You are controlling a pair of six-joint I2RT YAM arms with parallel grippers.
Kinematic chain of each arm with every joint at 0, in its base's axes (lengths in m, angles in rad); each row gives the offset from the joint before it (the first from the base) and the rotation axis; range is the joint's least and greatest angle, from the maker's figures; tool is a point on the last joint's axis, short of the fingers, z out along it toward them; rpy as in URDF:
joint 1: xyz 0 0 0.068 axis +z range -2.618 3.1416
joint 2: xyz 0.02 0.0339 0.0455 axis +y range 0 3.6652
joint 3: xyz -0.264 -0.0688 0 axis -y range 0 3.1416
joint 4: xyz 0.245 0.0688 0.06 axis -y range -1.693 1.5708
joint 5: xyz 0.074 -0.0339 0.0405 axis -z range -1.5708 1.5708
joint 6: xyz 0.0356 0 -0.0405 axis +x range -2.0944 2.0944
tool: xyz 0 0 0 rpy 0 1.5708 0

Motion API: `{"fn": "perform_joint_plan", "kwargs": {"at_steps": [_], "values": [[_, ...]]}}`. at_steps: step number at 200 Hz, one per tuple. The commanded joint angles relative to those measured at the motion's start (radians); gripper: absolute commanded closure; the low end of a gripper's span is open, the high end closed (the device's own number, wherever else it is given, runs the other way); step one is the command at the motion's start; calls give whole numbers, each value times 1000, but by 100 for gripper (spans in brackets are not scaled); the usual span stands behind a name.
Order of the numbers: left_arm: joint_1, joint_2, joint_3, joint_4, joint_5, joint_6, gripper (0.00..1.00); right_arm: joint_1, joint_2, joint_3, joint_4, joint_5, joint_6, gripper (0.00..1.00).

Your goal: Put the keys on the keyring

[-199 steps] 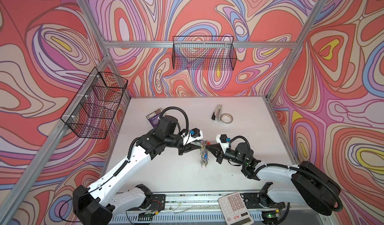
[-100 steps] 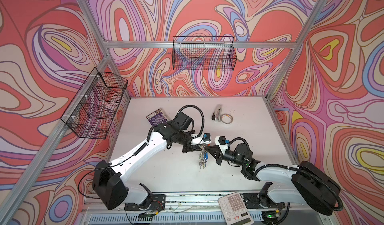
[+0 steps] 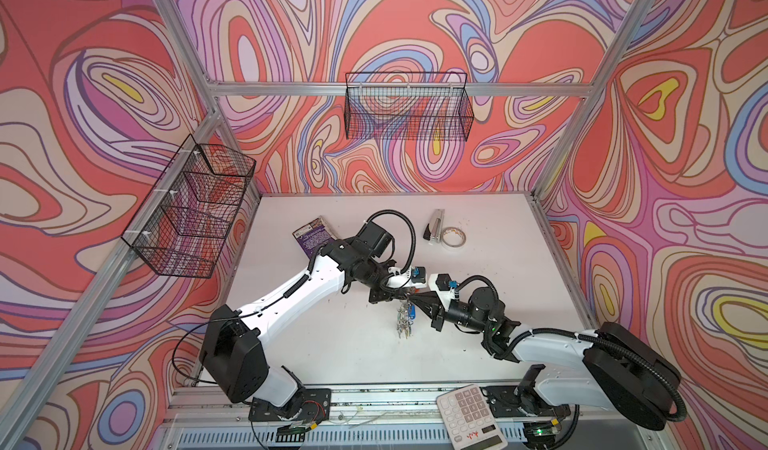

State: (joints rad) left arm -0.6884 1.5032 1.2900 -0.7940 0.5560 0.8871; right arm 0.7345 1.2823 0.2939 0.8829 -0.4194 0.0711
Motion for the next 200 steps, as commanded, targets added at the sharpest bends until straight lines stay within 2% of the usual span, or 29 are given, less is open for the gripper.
{"fn": "perform_joint_plan", "kwargs": {"at_steps": [1,76,139,170,200], "values": [[-5,18,17,-36,35,29,79,7,-16,8,45,-7,-16,100],[-5,32,-9,1,39,5,82,6,-18,9,45,-10,-13,100],[-5,42,-12,5,34,-3,96,6,-20,8,43,-8,-13,100],[-6,43,-21,6,27,-9,100,7,-26,8,44,-7,-12,100],[-8,38,-49,18,21,-27,100,7,-29,6,43,-4,-13,100]]}}
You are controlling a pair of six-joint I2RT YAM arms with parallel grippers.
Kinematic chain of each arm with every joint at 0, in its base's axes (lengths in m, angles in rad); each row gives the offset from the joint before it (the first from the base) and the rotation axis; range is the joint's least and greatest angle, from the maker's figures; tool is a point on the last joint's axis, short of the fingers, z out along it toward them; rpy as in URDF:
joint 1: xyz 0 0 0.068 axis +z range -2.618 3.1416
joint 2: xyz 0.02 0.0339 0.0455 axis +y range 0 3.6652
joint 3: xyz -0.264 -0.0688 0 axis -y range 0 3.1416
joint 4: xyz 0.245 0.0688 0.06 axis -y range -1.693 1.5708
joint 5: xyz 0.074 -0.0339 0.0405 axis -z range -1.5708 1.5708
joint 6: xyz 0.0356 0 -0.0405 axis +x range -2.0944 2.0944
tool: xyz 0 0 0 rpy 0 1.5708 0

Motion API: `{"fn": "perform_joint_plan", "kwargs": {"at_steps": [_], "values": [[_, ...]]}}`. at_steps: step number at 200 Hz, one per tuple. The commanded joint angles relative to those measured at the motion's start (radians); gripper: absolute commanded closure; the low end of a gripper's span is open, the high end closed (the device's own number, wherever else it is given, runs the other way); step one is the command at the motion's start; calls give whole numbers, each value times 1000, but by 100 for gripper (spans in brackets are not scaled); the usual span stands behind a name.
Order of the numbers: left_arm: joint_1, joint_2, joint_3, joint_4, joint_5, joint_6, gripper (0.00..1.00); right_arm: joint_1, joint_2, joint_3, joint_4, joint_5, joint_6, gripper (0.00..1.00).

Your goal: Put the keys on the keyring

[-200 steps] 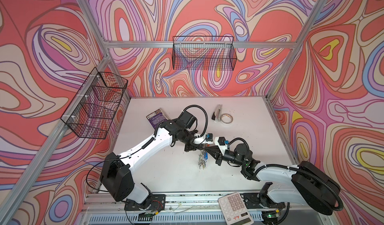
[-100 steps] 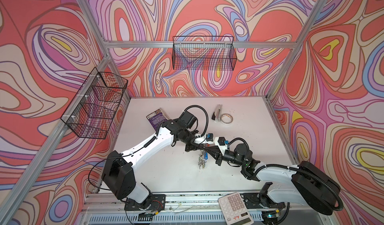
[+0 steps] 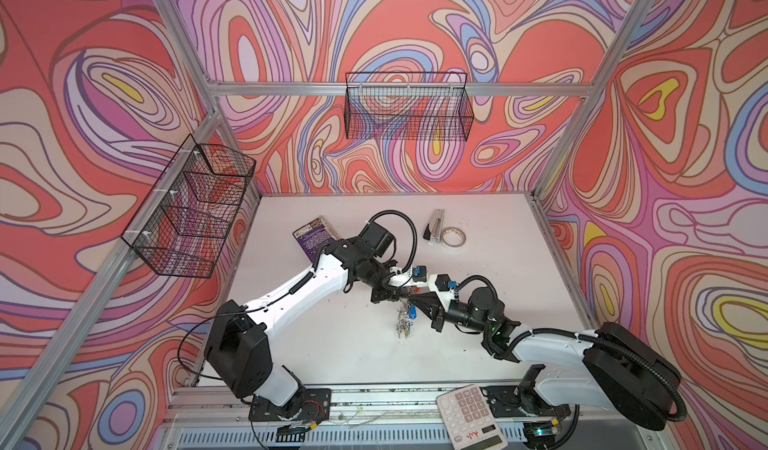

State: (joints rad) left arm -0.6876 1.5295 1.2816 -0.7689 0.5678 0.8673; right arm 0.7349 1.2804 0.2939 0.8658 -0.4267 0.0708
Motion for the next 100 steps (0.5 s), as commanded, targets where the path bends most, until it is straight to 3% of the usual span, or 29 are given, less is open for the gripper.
{"fn": "perform_joint_plan", "kwargs": {"at_steps": [1,75,100], "values": [[-9,10,-42,-5,9,-9,100,6,-27,6,61,2,-12,100],[-9,-67,-117,119,9,-106,100,6,-41,5,46,23,-17,100],[-9,-95,-146,166,10,-125,100,6,-61,3,33,48,-17,91]]}}
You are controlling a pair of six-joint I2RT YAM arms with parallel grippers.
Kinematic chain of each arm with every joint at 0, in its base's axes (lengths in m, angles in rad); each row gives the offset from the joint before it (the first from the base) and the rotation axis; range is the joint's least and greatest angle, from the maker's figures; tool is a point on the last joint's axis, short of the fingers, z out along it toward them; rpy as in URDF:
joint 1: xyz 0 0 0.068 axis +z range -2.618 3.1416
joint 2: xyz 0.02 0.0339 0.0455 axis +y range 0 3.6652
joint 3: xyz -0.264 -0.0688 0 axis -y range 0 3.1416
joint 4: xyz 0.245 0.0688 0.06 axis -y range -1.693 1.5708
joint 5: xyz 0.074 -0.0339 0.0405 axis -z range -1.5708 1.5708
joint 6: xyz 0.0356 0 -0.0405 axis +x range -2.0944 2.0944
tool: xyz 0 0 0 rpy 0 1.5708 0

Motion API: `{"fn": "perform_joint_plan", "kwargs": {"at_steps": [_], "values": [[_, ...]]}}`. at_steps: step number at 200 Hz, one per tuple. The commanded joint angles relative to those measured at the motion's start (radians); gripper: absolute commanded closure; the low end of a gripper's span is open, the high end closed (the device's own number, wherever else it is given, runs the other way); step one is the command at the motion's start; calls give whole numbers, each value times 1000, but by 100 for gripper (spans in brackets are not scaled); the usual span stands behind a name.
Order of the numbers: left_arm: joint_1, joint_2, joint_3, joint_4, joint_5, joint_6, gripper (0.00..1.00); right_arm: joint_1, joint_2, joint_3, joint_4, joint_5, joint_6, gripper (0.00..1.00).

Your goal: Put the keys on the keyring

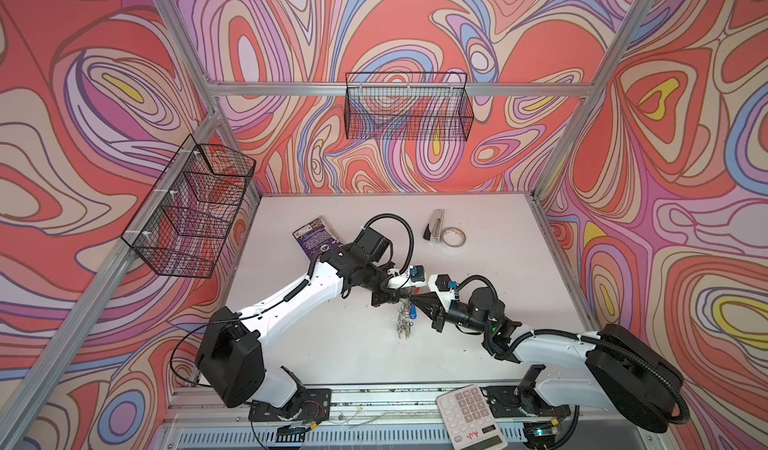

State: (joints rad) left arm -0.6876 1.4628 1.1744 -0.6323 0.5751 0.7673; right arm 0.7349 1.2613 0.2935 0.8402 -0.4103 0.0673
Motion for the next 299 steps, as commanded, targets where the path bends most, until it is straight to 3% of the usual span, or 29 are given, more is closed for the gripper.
{"fn": "perform_joint_plan", "kwargs": {"at_steps": [1,45,101,115,174,246,299], "values": [[-9,-30,-39,32,3,-39,100,6,-44,1,59,35,-14,90],[-7,-76,-86,110,-4,-116,100,6,-97,-22,67,104,-2,78],[-7,-161,-206,314,-11,-254,100,6,-152,-53,80,252,34,70],[-7,-180,-243,361,-22,-300,100,6,-161,-59,82,285,44,63],[-7,-260,-418,698,-67,-530,100,6,-192,-70,67,411,75,53],[-7,-282,-565,973,-122,-699,100,6,-188,-27,-29,436,101,52],[-8,-274,-644,1164,-168,-779,100,6,-131,33,-111,387,123,49]]}}
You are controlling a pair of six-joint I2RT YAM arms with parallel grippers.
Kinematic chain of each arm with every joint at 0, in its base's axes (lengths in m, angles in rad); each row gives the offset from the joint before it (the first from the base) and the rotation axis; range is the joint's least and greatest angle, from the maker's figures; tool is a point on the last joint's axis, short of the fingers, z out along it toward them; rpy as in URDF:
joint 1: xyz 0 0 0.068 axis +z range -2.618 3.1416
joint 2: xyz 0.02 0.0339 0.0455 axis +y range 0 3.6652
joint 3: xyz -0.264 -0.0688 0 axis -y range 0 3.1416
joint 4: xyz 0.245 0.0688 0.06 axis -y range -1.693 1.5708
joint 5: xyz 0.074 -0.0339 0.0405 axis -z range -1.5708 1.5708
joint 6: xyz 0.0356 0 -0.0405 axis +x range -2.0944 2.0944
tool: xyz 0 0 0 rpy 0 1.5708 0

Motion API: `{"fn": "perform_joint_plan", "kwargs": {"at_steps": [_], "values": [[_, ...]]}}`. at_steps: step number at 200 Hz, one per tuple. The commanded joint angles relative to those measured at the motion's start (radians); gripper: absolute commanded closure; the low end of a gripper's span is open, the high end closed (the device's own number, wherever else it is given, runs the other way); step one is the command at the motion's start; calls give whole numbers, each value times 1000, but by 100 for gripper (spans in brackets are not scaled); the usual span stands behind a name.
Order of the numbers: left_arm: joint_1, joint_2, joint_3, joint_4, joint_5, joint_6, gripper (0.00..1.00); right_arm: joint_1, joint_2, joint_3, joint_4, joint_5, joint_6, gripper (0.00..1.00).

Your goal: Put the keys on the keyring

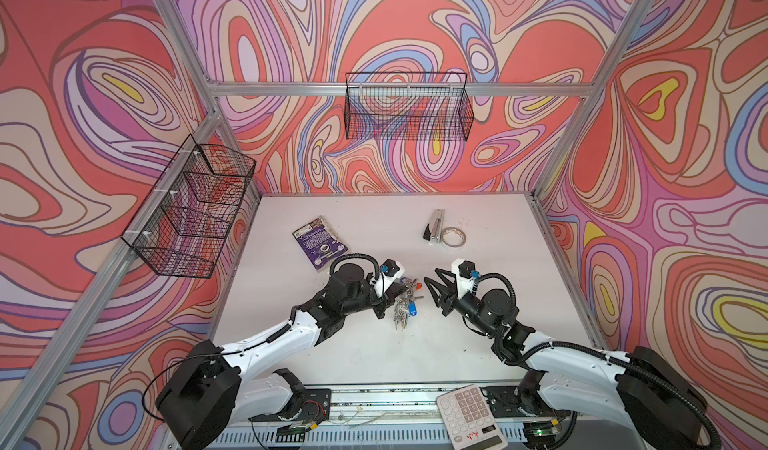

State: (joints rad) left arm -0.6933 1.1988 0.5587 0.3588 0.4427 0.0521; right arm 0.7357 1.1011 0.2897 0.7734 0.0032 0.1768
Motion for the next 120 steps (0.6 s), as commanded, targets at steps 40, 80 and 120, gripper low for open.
{"fn": "perform_joint_plan", "kwargs": {"at_steps": [40,80,120], "values": [[-2,16,-87,292,-40,-106,100,5,55,45,-39,-64,21,47],[-2,57,-117,369,-39,-123,100,5,100,73,-51,-120,34,48],[-3,101,-159,491,-42,-136,100,5,143,92,-40,-197,48,50]]}}
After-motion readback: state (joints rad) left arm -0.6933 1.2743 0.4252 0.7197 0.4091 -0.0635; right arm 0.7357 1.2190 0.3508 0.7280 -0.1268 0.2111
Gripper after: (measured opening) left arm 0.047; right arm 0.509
